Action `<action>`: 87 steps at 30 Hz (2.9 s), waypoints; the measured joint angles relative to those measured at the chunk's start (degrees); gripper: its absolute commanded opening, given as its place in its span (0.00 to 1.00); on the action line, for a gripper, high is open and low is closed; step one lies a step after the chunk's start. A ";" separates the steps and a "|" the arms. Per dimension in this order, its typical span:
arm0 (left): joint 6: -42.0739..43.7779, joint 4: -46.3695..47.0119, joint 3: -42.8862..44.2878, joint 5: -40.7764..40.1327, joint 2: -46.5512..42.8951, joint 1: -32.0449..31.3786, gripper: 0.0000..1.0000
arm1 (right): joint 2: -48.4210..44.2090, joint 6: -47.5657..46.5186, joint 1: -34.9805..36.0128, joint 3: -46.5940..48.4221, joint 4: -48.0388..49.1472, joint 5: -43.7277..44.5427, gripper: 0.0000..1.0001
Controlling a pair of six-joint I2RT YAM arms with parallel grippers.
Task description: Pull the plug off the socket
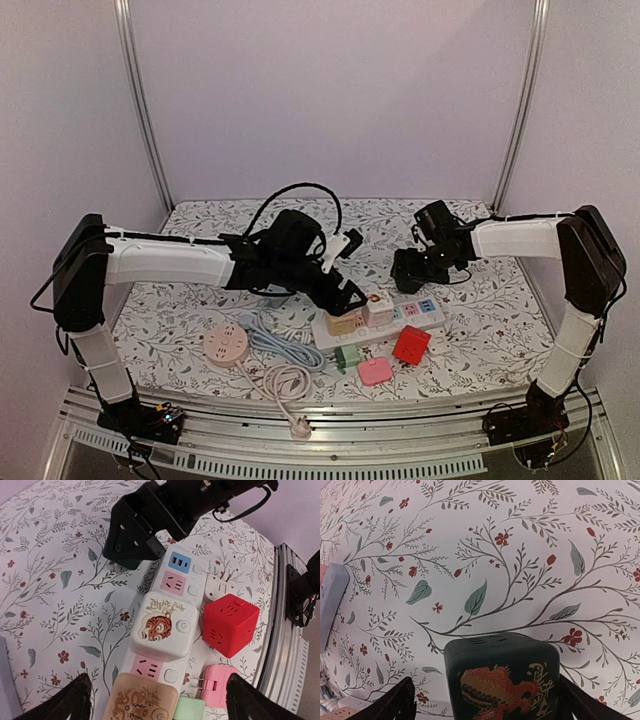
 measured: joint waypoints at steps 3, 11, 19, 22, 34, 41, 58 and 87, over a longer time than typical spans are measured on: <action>-0.35 0.11 -0.15 0.11 0.00 0.42 0.92 | 0.00 -0.02 -0.28 -0.07 0.02 0.22 0.99; -2.84 1.38 -3.34 2.93 0.00 3.85 0.91 | -0.96 -0.26 -2.40 -2.86 -0.15 1.99 0.99; -2.19 1.97 -4.52 6.99 0.00 4.44 0.87 | -7.74 -2.60 -2.82 -3.26 -3.67 7.30 0.99; -1.03 1.18 -4.66 7.23 0.00 4.48 0.87 | -11.82 -3.61 -2.82 -4.11 -5.44 8.85 0.99; 3.76 -3.48 -4.81 3.50 0.37 4.48 0.82 | -21.05 -4.57 -1.11 -7.96 -9.33 8.79 0.99; 5.05 -4.35 -4.57 5.44 1.51 4.09 0.80 | -22.56 -4.63 3.78 -8.39 -10.16 9.11 0.99; 8.39 -6.03 -2.75 2.80 3.02 1.75 0.55 | -23.04 -2.75 10.73 -8.37 -10.91 10.56 0.97; 6.54 -3.85 -0.92 -2.16 4.96 -1.66 0.44 | -9.20 1.38 20.92 -4.74 -7.30 12.31 0.71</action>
